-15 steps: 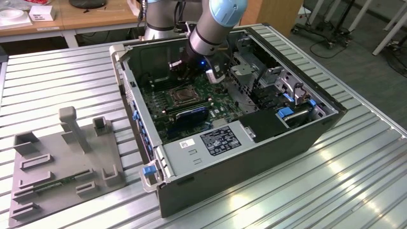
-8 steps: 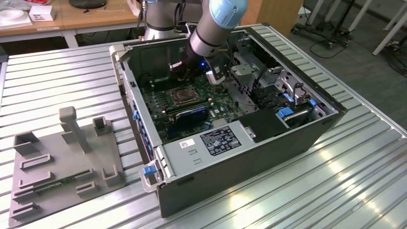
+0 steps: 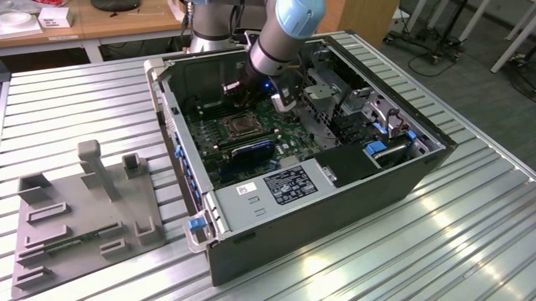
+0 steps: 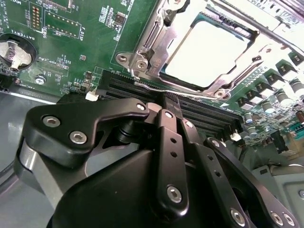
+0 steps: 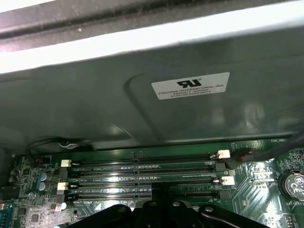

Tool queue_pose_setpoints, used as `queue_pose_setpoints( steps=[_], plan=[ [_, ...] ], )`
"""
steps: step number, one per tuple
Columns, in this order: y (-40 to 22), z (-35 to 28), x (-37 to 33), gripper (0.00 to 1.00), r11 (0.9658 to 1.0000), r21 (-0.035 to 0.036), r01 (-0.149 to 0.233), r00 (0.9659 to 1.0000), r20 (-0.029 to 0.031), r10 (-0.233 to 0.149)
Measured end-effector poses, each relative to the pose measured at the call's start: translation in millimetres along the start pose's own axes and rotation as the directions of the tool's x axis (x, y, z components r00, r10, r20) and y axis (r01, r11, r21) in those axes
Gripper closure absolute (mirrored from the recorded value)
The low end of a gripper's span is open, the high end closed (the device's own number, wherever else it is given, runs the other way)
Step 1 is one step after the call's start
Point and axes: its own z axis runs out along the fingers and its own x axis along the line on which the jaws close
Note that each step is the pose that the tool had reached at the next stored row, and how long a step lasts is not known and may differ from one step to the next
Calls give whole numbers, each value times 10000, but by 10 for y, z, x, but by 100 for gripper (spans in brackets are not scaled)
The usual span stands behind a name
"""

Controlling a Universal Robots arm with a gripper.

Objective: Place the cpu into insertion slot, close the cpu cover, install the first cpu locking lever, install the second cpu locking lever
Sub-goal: 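Install the first cpu locking lever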

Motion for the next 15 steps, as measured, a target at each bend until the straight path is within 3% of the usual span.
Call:
queue_pose_setpoints(
  steps=[12, 13, 15],
  plan=[
    [-1, 3, -1, 89, 10000, -17, 3, 10000, -3, -3],
    [18, -45, 10, 89, 10000, -18, 3, 10000, -2, -3],
    [31, -68, 15, 89, 10000, -32, 7, 10000, -4, -7]
  ],
)
